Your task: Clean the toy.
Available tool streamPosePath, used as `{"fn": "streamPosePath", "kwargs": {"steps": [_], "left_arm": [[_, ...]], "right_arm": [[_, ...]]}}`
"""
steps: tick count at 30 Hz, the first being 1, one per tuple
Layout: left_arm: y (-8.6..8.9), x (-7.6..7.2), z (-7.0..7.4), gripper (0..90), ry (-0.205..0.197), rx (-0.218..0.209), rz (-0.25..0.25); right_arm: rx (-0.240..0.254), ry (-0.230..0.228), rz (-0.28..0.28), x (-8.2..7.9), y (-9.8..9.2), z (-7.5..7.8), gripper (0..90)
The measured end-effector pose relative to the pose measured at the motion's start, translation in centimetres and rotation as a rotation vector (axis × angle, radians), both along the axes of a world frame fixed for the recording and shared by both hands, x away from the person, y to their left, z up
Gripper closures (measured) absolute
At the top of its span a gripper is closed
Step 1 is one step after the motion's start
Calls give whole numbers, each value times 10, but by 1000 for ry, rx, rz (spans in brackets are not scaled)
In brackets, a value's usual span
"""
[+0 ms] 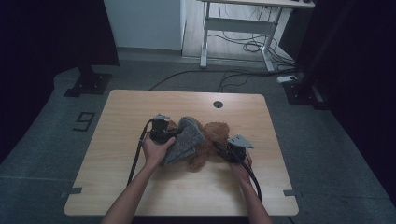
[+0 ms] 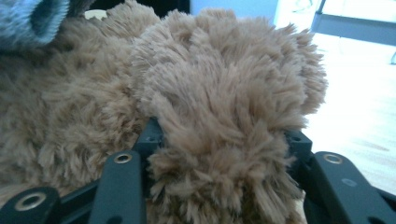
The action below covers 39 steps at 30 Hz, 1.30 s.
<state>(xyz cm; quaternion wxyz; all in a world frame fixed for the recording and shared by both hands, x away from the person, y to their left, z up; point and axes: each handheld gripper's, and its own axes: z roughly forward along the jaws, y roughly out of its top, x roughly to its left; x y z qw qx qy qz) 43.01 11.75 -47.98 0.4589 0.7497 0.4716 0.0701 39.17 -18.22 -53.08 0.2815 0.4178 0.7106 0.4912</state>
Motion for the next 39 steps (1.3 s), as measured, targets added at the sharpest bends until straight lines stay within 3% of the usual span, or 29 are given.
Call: {"fn": "streamPosePath", "kwargs": {"steps": [3, 6, 13, 15, 17, 18, 21, 23, 27, 30, 33, 36, 39], "left_arm": [[0, -14, -5, 846, -27, -20, -14], [1, -28, -9, 847, -40, -47, -29], [3, -60, -13, 848, -70, -59, -89], [3, -66, -14, 848, -72, -66, -102], [4, -70, -14, 848, -72, -71, -109], [4, -71, -14, 848, -74, -73, -109], [8, -72, -16, 848, -64, -97, -107], [9, -73, -17, 847, -57, -109, -109], [8, -74, -17, 847, -63, -105, -105], [9, -75, -17, 847, -62, -108, -103], [10, -74, -17, 846, -54, -118, -102], [14, -75, -14, 844, -42, -140, -109], [15, -78, 0, 843, -42, -167, -121]], "right_arm": [[34, 34, 21, -4, -6, 0, 464], [36, 32, 38, -13, -10, 0, 448], [-22, 4, 67, -40, -15, -6, 410], [-38, 30, 63, -48, -17, -7, 345], [-24, 56, 73, -53, -22, -7, 290], [7, 75, 84, -54, -26, -6, 261], [113, 113, 125, -55, -40, 1, 220], [160, 114, 150, -53, -46, 8, 176], [157, 110, 145, -40, -40, 18, 129], [157, 154, 149, -23, -31, 17, 110], [147, 165, 115, -19, -24, 12, 229], [121, 143, 110, -28, -24, 7, 384], [95, 115, 109, -39, -26, 2, 444]]}}
